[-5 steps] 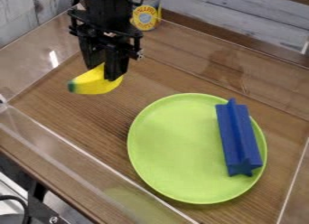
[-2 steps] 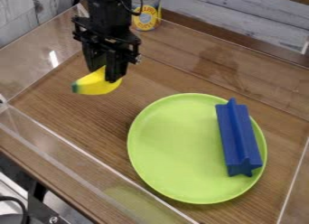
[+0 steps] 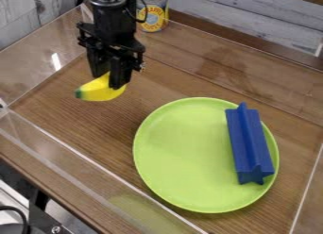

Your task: Remove the banana from inside the green plate and put it on the table

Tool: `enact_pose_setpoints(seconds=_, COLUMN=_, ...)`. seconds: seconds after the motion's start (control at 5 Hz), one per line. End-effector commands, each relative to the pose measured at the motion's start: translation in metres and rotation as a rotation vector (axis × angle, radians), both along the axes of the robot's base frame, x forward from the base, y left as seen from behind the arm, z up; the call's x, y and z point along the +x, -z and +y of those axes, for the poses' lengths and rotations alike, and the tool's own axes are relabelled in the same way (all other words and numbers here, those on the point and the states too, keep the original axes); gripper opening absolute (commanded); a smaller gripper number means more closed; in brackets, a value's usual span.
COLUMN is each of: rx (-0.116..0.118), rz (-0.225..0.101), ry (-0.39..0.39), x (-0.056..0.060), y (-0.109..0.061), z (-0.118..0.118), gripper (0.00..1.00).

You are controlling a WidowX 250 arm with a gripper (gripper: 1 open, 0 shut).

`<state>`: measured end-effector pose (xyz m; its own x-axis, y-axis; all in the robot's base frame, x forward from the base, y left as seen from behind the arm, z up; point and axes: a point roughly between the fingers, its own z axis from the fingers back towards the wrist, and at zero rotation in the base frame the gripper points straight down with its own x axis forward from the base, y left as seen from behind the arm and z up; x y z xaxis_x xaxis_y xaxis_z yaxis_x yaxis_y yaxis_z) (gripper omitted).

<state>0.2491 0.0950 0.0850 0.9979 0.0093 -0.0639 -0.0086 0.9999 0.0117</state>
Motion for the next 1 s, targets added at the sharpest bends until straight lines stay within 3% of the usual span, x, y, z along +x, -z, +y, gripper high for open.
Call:
enact_pose_setpoints(seconds=0.0, rx=0.025, rz=-0.05, ry=-0.008, x=0.01, y=-0.008, z=0.011, gripper=0.0)
enact_pose_setpoints(seconds=0.8, rx=0.025, rz=-0.033, ry=0.01, x=0.009, y=0.005, z=0.017, gripper=0.0)
